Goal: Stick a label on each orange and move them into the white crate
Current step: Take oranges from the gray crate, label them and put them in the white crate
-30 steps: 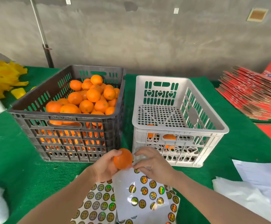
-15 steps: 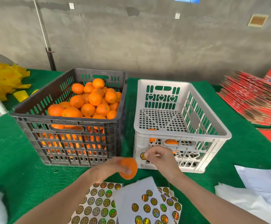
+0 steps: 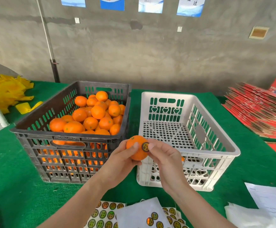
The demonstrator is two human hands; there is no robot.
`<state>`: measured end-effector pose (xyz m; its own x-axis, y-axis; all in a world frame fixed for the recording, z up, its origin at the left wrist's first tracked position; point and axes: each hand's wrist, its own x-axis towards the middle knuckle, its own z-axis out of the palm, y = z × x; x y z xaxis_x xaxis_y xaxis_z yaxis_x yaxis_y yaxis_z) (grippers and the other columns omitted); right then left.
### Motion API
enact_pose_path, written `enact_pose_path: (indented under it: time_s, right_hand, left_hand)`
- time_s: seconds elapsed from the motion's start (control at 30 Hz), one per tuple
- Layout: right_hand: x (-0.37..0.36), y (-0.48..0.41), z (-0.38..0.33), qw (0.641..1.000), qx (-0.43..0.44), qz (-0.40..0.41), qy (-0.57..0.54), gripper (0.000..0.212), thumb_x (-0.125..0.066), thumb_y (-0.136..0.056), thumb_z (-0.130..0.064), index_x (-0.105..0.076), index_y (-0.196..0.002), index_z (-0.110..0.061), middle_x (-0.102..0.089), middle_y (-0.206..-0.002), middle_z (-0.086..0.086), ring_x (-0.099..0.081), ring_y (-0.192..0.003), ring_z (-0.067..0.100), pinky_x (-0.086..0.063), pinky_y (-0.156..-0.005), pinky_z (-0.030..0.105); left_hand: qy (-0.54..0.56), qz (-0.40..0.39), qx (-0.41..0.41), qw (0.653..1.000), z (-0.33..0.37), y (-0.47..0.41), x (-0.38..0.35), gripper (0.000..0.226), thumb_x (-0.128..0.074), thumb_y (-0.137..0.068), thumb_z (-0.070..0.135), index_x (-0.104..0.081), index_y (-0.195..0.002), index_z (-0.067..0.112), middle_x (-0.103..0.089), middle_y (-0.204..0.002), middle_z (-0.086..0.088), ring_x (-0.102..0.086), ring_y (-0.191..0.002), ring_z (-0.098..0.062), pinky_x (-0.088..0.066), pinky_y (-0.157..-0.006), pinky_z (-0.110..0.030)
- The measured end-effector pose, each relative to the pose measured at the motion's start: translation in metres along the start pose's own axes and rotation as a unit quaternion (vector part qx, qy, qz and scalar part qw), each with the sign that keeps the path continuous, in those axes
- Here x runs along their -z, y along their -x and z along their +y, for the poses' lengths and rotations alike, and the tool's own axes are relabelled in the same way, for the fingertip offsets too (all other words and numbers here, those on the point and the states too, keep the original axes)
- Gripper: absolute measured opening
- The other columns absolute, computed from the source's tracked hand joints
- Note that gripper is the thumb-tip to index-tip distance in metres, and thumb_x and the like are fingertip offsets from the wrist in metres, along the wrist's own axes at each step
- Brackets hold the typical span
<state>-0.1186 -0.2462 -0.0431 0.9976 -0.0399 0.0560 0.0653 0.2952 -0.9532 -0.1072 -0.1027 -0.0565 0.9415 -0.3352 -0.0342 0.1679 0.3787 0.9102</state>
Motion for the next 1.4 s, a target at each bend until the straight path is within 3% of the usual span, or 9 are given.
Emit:
enact_pose_path:
  time_s: [0.23,0.53,0.7,0.87,0.93,1.03,1.2,1.33,1.4]
  right_hand:
    - [-0.005,-0.001,-0.001,0.995,0.085,0.01,0.046,0.021,-0.069,-0.08,-0.002,-0.067,-0.063,-0.013,-0.069,-0.095,0.004,-0.065,-0.087,0.009,-0.051,-0.07,0.018]
    - [-0.008,-0.004,-0.012,0.985,0.143,-0.04,0.083,0.048,-0.069,-0.082,-0.003,-0.049,-0.118,-0.026,-0.061,-0.115,-0.005,-0.062,-0.099,0.003,-0.051,-0.074,0.017]
    - [-0.015,-0.04,-0.044,0.918,0.193,-0.214,0.272,0.059,-0.074,-0.078,-0.005,-0.049,-0.127,-0.026,-0.053,-0.122,-0.009,-0.054,-0.11,0.0,-0.052,-0.085,0.022]
    - [-0.01,-0.13,-0.057,0.879,0.182,-0.121,0.423,0.052,-0.082,-0.064,-0.021,-0.053,-0.106,-0.029,-0.054,-0.108,-0.003,-0.054,-0.096,0.009,-0.044,-0.072,0.02]
    - [0.013,-0.175,-0.045,0.834,0.076,-0.113,0.534,0.049,-0.079,-0.068,-0.014,-0.053,-0.109,-0.018,-0.054,-0.11,0.004,-0.057,-0.092,0.014,-0.045,-0.065,0.02]
    - [0.058,-0.214,-0.001,0.656,-0.11,-0.175,0.726,0.075,-0.071,-0.073,-0.001,-0.035,-0.139,-0.006,-0.05,-0.127,0.013,-0.057,-0.107,0.025,-0.054,-0.081,0.03]
    - [0.102,-0.232,0.052,0.464,-0.213,-0.228,0.829,0.081,-0.062,-0.081,0.002,-0.018,-0.149,-0.007,-0.043,-0.142,0.013,-0.052,-0.118,0.029,-0.05,-0.087,0.035]
    - [0.099,-0.238,0.062,0.45,-0.245,-0.231,0.827,0.096,-0.073,-0.078,-0.012,-0.01,-0.151,-0.018,-0.032,-0.151,0.01,-0.041,-0.131,0.033,-0.044,-0.1,0.046]
    - [0.091,-0.238,0.06,0.489,-0.166,-0.202,0.832,0.095,-0.072,-0.078,-0.017,-0.011,-0.151,-0.022,-0.021,-0.155,0.01,-0.028,-0.138,0.034,-0.033,-0.108,0.052]
  left_hand:
    - [0.027,0.011,-0.033,0.999,0.002,-0.003,-0.008,0.053,-0.062,-0.076,0.028,-0.05,-0.124,0.009,-0.061,-0.112,-0.007,-0.059,-0.086,-0.014,-0.047,-0.072,-0.028]
    - [-0.083,-0.013,-0.07,0.994,0.029,0.001,-0.002,0.063,-0.075,-0.068,0.039,-0.048,-0.122,0.02,-0.058,-0.106,0.0,-0.06,-0.094,-0.013,-0.05,-0.078,-0.026]
    - [-0.135,-0.012,-0.056,0.989,0.068,-0.023,-0.003,0.054,-0.071,-0.077,0.03,-0.051,-0.122,0.008,-0.061,-0.116,-0.012,-0.064,-0.104,-0.023,-0.054,-0.079,-0.028]
    - [-0.324,0.1,-0.086,0.937,0.099,-0.063,0.008,0.053,-0.055,-0.091,0.033,-0.041,-0.139,0.016,-0.055,-0.116,0.01,-0.053,-0.114,-0.012,-0.044,-0.095,-0.026]
    - [-0.366,0.184,-0.106,0.906,0.11,-0.074,0.03,0.041,-0.05,-0.097,0.021,-0.044,-0.137,0.011,-0.054,-0.118,0.001,-0.052,-0.107,-0.014,-0.043,-0.09,-0.023]
    - [-0.351,0.236,-0.082,0.903,0.12,-0.08,0.068,0.028,-0.046,-0.098,0.006,-0.054,-0.124,0.002,-0.062,-0.101,-0.008,-0.058,-0.075,-0.016,-0.049,-0.062,-0.017]
    - [-0.421,0.25,-0.026,0.871,0.125,-0.091,0.116,0.026,-0.039,-0.099,0.001,-0.056,-0.118,0.008,-0.064,-0.093,-0.002,-0.061,-0.075,-0.013,-0.046,-0.065,-0.026]
    - [-0.55,0.192,0.035,0.812,0.12,-0.115,0.137,0.027,-0.057,-0.093,0.009,-0.059,-0.12,0.007,-0.062,-0.11,-0.008,-0.06,-0.091,-0.017,-0.048,-0.071,-0.027]
    - [-0.678,0.135,0.075,0.718,0.114,-0.132,0.144,0.038,-0.064,-0.089,0.016,-0.056,-0.126,0.01,-0.058,-0.12,-0.007,-0.056,-0.106,-0.02,-0.046,-0.081,-0.027]
